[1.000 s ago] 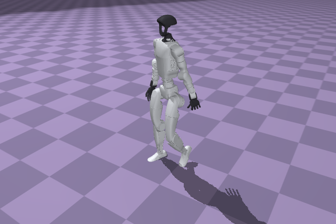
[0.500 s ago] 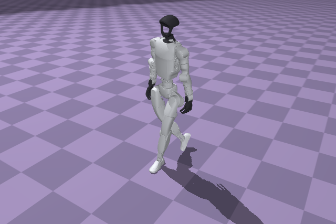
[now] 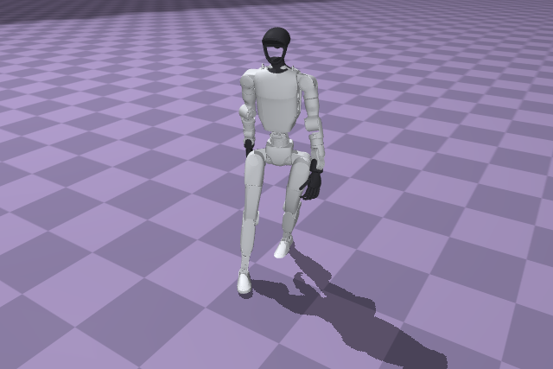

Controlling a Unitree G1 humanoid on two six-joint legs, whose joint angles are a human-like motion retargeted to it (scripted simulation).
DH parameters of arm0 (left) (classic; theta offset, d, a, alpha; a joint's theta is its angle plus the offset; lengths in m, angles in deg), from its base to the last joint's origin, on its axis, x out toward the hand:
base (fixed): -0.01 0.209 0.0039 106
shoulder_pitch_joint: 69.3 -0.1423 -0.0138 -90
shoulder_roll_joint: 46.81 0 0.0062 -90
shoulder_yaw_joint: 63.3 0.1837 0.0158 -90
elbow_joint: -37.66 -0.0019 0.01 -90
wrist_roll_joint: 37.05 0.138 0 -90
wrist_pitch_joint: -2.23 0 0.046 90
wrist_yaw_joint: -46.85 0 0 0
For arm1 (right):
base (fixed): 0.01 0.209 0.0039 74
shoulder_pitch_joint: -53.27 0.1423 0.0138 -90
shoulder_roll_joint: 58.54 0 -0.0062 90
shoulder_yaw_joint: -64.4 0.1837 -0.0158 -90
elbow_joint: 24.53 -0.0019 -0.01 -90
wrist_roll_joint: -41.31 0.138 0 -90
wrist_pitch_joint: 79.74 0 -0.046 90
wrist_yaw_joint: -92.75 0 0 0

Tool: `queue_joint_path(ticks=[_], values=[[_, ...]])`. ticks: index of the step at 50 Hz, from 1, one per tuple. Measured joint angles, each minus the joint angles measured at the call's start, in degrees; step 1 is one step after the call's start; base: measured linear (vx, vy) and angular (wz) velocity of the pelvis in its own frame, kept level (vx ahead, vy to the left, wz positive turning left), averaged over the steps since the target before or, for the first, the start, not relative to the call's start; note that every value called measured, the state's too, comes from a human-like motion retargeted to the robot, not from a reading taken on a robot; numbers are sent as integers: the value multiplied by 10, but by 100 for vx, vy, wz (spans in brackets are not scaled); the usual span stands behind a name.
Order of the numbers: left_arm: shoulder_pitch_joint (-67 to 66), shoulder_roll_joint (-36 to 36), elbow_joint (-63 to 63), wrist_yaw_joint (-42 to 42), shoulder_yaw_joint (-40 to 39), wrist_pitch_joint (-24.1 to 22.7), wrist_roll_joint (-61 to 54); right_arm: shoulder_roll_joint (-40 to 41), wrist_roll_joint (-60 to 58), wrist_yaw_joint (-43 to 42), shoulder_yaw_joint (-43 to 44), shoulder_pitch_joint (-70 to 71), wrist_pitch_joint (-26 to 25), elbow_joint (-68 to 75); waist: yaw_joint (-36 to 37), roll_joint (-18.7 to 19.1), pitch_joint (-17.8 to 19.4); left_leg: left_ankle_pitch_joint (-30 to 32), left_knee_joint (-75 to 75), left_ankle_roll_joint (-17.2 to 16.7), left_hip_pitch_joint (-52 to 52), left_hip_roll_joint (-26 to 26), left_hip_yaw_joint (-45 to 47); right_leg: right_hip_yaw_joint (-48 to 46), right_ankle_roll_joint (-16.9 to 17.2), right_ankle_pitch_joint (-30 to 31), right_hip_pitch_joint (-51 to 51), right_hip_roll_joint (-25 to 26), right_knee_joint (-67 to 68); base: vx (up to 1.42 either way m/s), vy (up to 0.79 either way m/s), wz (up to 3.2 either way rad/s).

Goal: Walk run

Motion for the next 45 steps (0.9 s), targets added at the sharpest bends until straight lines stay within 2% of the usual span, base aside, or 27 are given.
queue_joint_path(ticks=[3, 5, 7, 10, 11, 12, 13, 15, 17, 22, 25, 30, 32, 35, 37, 40, 42, 45], values=[[-40, 14, -45, -1, -10, 18, 10, -12, 15, -7, 12, 10, -8, 4, -23, -3, -17, 31, 35, -18, 7, -11, -44, -34, -5, 46, 6, -13, 40, 76, -32, 169], [-77, 23, -80, -2, -24, 40, 16, -21, 28, -6, 19, 19, -17, 12, -28, 9, -30, 87, 73, -48, 0, -3, -53, -24, -31, 33, 19, -4, 58, 73, -36, 149], [-109, 38, -122, 4, -37, 64, 16, -35, 46, 1, 31, 34, -27, 19, -28, 20, -33, 179, 144, -107, -25, -1, -55, -56, -44, 14, 31, -11, 71, 68, -29, 138], [-161, 48, -159, -2, -48, 100, -8, -55, 80, 13, 31, 63, -34, 23, -31, 15, -43, 281, 279, -231, -102, 24, 35, -131, -53, -6, 56, -44, 67, 62, -25, 145], [-180, 49, -159, -12, -53, 107, -7, -58, 90, 11, 29, 74, -33, 21, -30, 8, -45, 309, 310, -242, -122, 41, 84, -126, -55, -14, 63, -49, 66, 51, -22, 145], [-198, 50, -159, -22, -59, 113, -4, -61, 98, 9, 26, 87, -32, 18, -30, 2, -46, 323, 342, -241, -144, 58, 125, -128, -57, -21, 72, -53, 64, 52, -28, 145], [-214, 50, -159, -30, -66, 116, 6, -61, 104, 5, 24, 101, -30, 13, -30, -1, -43, 310, 376, -215, -167, 76, 147, -144, -59, -25, 82, -53, 60, 50, -33, 130], [-241, 52, -159, -36, -84, 117, 30, -64, 107, -1, 21, 127, -26, -1, -16, -14, -33, 263, 426, -130, -209, 101, 207, -178, -59, -30, 102, -64, 55, 34, -25, 86], [-260, 53, -159, -30, -92, 109, 46, -68, 101, -3, 21, 149, -19, -25, 14, -24, -24, 222, 442, -70, -249, 130, 266, -186, -64, -36, 118, -62, 50, 47, -22, 35], [-297, 57, -159, -3, -103, 102, 53, -89, 92, -4, 13, 178, 5, -88, 69, -28, -15, 146, 319, -31, -327, 113, 279, -238, -64, -58, 161, -47, 31, 38, -13, 64], [-306, 63, -159, -6, -115, 107, 41, -100, 87, -16, 13, 189, 10, -112, 80, -23, -10, 141, 187, -7, -346, 109, 298, -259, -64, -78, 186, -28, 24, 55, -13, 103], [-300, 78, -159, -18, -129, 99, -1, -102, 90, -23, 16, 206, 14, -111, 87, -26, -4, 98, 6, 15, -348, 80, 370, -322, -58, -104, 228, -2, 16, 48, -14, 92], [-294, 88, -159, -19, -138, 89, -8, -98, 91, -13, 13, 207, 14, -102, 94, -36, -3, 78, -22, 22, -337, 79, 418, -335, -48, -107, 244, -2, 19, 69, -9, 49], [-284, 100, -159, -18, -151, 78, -18, -88, 77, 9, 7, 198, 14, -88, 102, -51, -8, 77, -27, 49, -309, 77, 463, -334, -31, -96, 265, -2, 34, 73, -8, 28], [-279, 102, -159, -19, -161, 74, -21, -75, 54, 19, 5, 182, 17, -80, 108, -58, -17, 94, -28, 44, -288, 78, 481, -345, -8, -64, 279, -5, 55, 87, -7, 9], [-262, 93, -159, -41, -164, 87, -24, -52, 15, 18, 11, 145, 17, -68, 113, -67, -32, 70, -14, 51, -287, 58, 392, -341, 50, 51, 284, -19, 114, 86, -3, 25], [-233, 77, -159, -47, -156, 96, -30, -38, 13, 7, 10, 119, 20, -54, 110, -42, -40, 59, -8, 46, -281, 84, 370, -301, 57, 150, 250, 19, 182, 76, -2, 106], [-187, 64, -155, -27, -135, 90, -40, -33, 20, 10, 8, 77, 18, -22, 84, 3, -35, 37, -16, 50, -221, 92, 325, -295, 33, 214, 209, 51, 335, 78, 10, 185]])
